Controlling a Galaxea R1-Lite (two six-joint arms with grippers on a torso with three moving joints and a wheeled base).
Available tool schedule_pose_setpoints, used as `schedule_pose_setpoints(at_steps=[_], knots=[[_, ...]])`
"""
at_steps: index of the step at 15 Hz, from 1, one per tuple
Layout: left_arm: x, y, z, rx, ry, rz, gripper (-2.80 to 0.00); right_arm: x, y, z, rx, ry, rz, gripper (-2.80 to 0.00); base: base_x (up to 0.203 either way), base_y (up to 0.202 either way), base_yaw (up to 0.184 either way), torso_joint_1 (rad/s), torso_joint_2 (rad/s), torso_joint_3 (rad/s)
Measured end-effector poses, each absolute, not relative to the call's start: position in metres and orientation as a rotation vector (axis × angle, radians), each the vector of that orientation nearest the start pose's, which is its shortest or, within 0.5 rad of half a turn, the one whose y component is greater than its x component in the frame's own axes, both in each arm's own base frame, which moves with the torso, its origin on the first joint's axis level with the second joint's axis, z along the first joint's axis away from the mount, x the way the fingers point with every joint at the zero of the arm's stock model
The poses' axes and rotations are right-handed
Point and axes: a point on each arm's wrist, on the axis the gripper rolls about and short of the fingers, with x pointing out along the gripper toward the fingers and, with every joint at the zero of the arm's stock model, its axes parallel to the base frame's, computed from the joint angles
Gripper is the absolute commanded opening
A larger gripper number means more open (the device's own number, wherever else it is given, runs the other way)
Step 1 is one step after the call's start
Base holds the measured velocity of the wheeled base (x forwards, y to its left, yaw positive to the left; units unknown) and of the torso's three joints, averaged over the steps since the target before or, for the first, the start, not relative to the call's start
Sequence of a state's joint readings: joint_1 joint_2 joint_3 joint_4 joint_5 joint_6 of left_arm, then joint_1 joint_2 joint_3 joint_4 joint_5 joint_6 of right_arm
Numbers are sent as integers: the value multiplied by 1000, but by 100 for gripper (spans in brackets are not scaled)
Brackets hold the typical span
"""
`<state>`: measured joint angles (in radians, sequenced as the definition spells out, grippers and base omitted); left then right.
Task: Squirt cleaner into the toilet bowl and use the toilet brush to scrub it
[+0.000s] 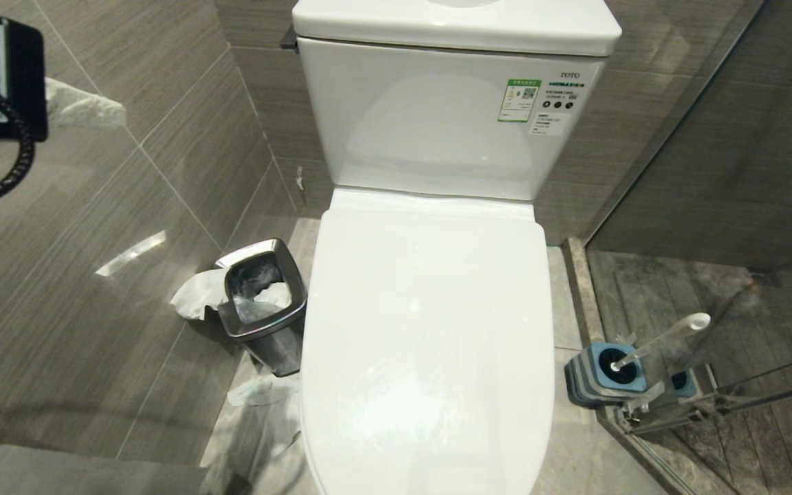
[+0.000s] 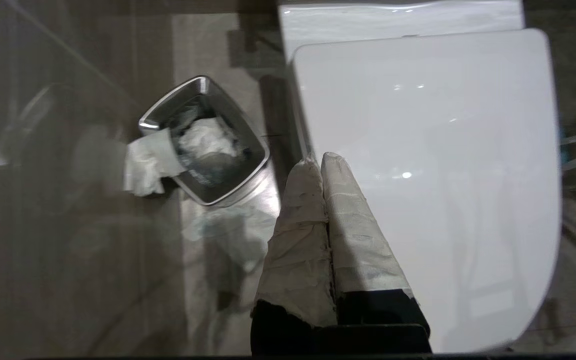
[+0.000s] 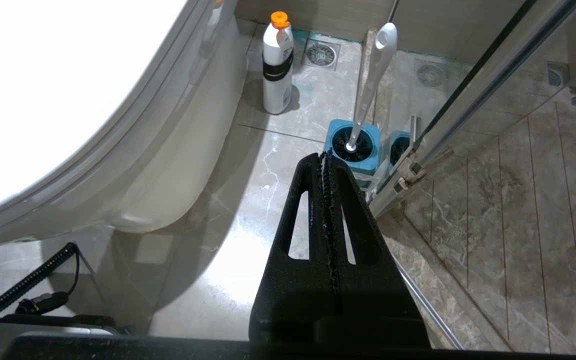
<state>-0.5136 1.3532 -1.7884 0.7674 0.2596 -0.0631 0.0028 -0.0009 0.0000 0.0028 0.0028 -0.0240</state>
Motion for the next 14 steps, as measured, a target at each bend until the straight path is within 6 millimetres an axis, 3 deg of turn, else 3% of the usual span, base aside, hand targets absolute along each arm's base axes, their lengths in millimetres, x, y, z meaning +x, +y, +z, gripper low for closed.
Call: schedule_pose_setpoints(at_steps=[3, 6, 14], knots=[[125, -52, 398, 179, 376, -180, -280, -23, 0, 75, -24, 2, 6, -280, 0, 0, 0, 0, 0, 0], [110, -39, 397, 182, 387, -137, -280, -23, 0, 75, -24, 2, 5, -280, 0, 0, 0, 0, 0, 0], [72, -21, 393, 148, 348, -170, -280, -23, 0, 75, -24, 3, 6, -280, 0, 0, 0, 2, 2, 101]])
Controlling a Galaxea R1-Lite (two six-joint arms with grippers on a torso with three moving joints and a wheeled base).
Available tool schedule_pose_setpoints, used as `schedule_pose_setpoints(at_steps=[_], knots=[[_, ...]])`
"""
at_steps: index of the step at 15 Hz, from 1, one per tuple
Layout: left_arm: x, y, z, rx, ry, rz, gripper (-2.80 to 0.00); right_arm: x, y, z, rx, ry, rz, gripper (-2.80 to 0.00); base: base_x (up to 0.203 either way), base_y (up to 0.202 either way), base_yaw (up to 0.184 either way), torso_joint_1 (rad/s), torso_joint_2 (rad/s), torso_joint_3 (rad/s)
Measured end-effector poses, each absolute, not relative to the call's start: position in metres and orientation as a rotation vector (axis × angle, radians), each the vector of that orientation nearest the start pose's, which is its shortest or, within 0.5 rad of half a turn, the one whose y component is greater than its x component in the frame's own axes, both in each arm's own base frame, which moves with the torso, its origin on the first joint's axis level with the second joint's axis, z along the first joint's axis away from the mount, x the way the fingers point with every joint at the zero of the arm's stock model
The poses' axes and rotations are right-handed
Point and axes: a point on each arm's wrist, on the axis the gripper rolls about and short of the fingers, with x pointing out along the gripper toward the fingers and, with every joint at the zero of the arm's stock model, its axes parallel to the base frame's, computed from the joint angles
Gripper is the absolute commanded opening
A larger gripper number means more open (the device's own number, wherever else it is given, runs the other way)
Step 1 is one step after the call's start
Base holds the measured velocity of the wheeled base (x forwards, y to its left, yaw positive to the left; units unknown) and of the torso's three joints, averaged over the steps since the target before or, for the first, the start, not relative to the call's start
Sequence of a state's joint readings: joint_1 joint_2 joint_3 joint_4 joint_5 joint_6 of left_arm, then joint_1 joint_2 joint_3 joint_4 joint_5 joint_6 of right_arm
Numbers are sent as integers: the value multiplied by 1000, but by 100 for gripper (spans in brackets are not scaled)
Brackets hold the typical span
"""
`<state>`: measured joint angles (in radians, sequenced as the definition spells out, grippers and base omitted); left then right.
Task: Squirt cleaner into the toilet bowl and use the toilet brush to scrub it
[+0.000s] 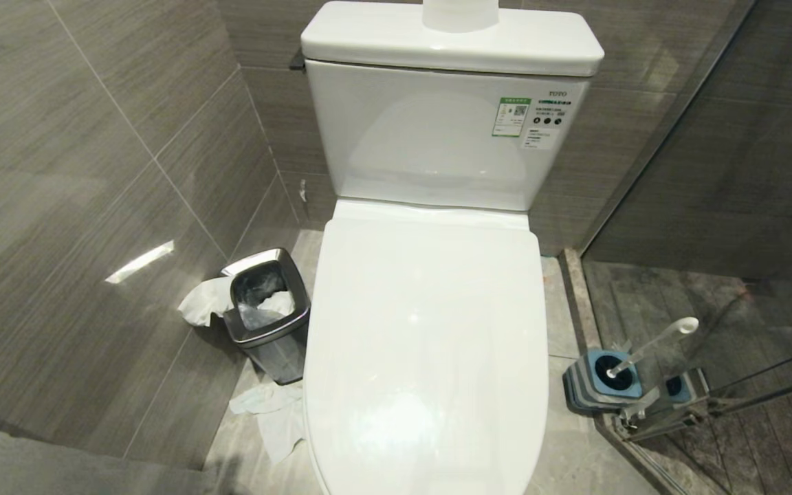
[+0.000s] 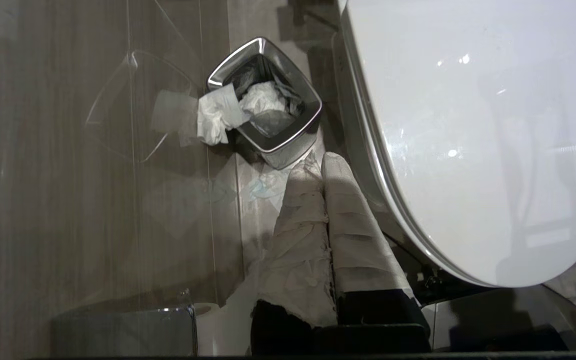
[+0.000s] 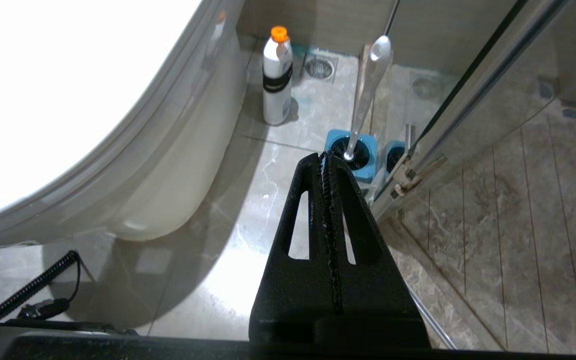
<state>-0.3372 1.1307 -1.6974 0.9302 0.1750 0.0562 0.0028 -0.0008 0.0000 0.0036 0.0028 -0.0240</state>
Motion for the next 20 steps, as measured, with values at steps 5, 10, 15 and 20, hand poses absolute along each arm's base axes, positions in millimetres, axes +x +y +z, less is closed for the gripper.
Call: schedule_pose_setpoints(at_steps=[5, 10, 15, 20], knots=[[63, -18, 392, 144, 331, -176, -280, -23, 0, 75, -24, 2, 5, -280, 0, 0, 0, 2, 4, 197], [54, -16, 384, 143, 339, -226, -280, -23, 0, 75, -24, 3, 5, -280, 0, 0, 0, 2, 4, 113], [38, -10, 371, 114, 336, -246, -280, -23, 0, 75, -24, 3, 6, -280, 0, 0, 0, 0, 0, 0], [-10, -1, 355, 43, 241, -196, -280, -23, 0, 75, -24, 2, 6, -280, 0, 0, 0, 0, 0, 0]])
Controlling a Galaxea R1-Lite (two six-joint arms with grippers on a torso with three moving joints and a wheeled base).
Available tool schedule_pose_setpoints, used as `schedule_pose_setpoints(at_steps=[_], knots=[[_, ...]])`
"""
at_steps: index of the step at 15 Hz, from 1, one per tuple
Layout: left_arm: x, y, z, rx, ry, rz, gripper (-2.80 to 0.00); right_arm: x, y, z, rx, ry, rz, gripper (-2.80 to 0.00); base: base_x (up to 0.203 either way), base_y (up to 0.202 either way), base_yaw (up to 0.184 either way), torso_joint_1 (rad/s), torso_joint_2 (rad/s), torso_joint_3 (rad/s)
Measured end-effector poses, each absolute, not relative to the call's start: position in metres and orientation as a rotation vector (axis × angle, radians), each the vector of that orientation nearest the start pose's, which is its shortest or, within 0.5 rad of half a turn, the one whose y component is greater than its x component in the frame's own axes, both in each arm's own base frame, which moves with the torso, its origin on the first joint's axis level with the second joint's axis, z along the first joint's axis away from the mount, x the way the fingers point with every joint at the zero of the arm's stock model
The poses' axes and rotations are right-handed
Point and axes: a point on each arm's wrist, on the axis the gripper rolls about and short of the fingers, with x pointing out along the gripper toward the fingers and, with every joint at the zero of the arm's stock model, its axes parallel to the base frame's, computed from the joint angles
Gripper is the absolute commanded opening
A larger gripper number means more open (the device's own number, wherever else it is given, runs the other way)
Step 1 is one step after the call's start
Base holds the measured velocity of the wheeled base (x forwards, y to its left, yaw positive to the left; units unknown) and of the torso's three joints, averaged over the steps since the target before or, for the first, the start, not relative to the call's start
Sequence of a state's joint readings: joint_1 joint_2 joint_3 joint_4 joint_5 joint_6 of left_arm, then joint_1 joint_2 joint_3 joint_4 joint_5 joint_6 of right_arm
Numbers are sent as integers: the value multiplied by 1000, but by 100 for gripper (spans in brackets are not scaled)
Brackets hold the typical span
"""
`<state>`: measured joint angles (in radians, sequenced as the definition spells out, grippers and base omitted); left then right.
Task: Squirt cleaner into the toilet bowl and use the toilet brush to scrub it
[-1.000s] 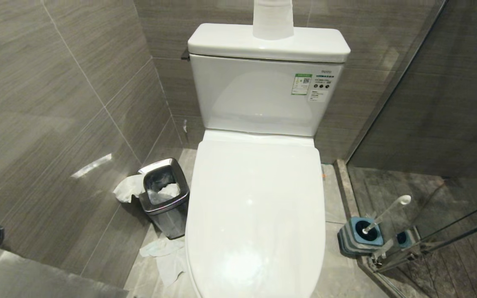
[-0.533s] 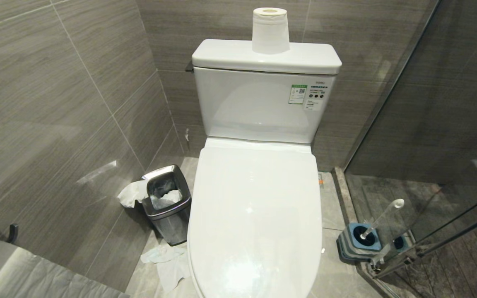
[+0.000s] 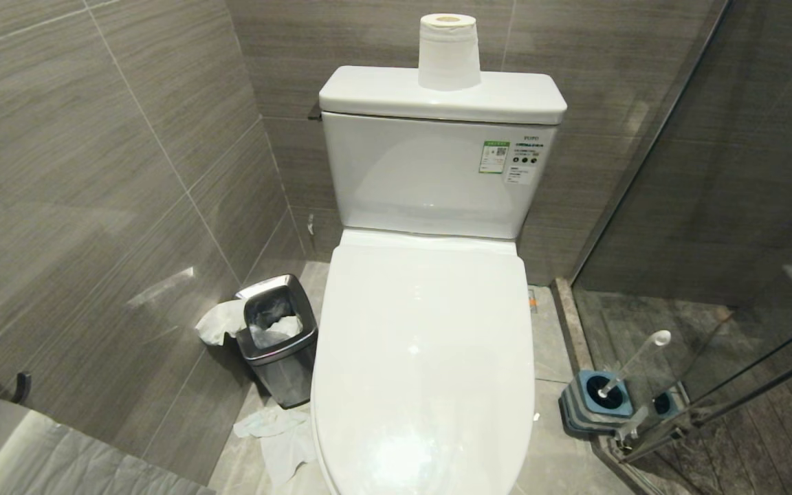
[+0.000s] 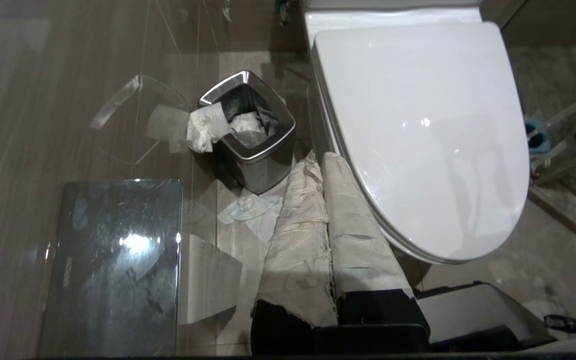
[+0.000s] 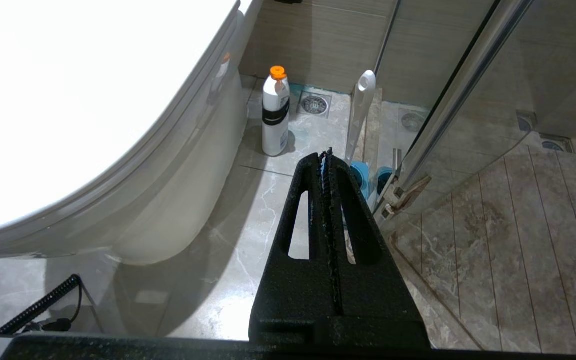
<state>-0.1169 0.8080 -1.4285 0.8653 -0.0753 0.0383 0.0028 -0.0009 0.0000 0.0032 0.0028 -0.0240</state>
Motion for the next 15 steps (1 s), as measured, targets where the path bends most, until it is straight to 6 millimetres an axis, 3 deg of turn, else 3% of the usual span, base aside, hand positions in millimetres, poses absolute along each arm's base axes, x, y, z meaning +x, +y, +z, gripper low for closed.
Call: schedule_pose_setpoints(at_steps=[7, 15], knots=[[-84, 2, 330, 33, 65, -125, -280, -23, 0, 75, -24, 3, 6, -280, 0, 0, 0, 0, 0, 0], [-138, -4, 282, 107, -68, -65, -280, -23, 0, 75, -24, 3, 6, -280, 0, 0, 0, 0, 0, 0]])
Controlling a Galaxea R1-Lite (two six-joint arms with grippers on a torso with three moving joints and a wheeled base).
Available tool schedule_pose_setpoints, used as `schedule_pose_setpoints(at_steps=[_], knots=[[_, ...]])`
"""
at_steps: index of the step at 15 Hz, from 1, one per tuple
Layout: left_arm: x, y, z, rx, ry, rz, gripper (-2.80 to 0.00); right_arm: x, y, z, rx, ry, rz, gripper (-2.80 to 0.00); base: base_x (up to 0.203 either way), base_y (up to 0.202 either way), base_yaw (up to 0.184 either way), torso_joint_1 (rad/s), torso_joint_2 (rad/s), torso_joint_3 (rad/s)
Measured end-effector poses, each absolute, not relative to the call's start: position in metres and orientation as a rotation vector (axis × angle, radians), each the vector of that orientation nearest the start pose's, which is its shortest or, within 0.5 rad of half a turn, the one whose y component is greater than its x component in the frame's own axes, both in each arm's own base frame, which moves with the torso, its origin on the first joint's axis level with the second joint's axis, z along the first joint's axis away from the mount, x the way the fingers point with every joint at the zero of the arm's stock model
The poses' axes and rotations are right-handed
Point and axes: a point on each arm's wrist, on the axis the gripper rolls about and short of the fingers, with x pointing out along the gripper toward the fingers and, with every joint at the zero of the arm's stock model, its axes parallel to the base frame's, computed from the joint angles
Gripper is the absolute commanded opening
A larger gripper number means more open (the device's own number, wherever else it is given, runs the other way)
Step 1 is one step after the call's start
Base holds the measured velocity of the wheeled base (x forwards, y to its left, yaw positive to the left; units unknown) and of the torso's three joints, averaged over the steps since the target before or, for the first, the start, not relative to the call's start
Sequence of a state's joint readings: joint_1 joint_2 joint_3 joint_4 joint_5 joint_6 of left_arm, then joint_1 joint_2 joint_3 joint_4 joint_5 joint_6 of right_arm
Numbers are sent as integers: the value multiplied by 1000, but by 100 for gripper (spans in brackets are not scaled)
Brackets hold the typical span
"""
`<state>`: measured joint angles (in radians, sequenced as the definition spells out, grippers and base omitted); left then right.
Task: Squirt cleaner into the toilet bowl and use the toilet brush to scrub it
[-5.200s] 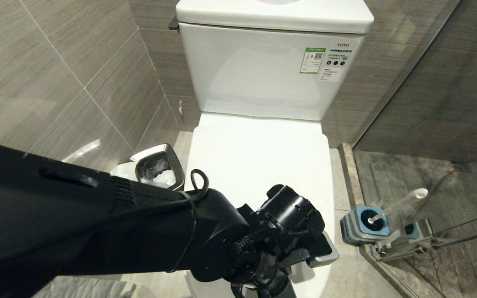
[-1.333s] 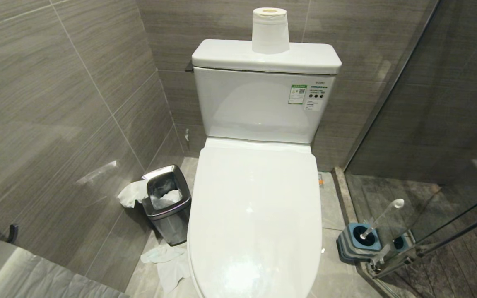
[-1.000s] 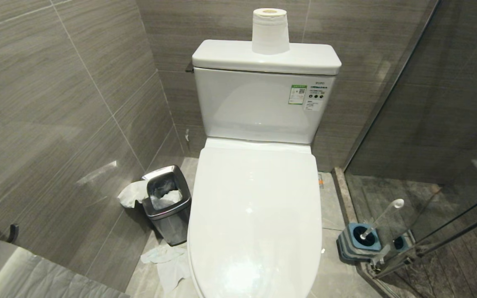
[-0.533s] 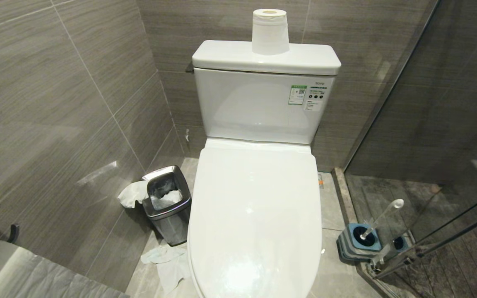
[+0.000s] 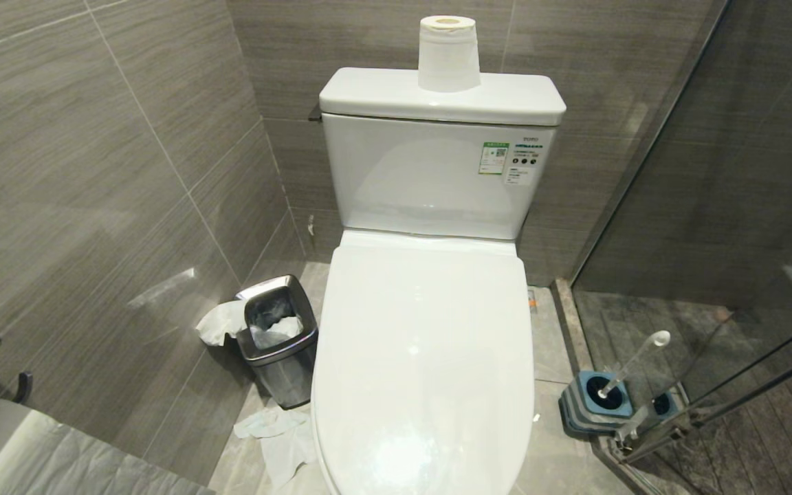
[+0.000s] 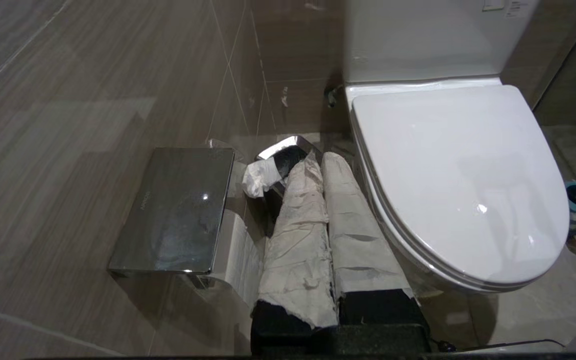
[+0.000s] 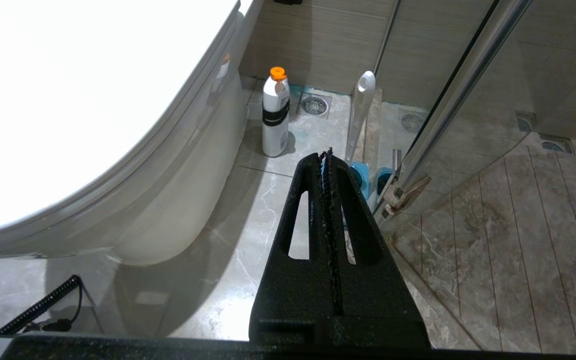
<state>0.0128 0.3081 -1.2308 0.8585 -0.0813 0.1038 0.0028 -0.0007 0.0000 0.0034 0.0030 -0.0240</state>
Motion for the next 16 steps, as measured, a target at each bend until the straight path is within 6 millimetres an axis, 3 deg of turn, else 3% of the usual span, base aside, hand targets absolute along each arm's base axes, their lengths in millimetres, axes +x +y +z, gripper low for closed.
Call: schedule_pose_setpoints(at_steps=[6, 9, 11, 16], knots=[[-168, -3, 236, 120, -198, -58, -280, -23, 0, 75, -24, 3, 6, -280, 0, 0, 0, 0, 0, 0], [-167, -1, 216, 110, -207, -22, -280, -23, 0, 75, -24, 2, 6, -280, 0, 0, 0, 0, 0, 0], [-153, 0, 209, 103, -215, -2, -280, -23, 0, 75, -24, 2, 5, -280, 0, 0, 0, 0, 0, 0], [-93, 0, 187, 129, -305, 12, -280, -23, 0, 75, -24, 2, 5, -280, 0, 0, 0, 0, 0, 0]])
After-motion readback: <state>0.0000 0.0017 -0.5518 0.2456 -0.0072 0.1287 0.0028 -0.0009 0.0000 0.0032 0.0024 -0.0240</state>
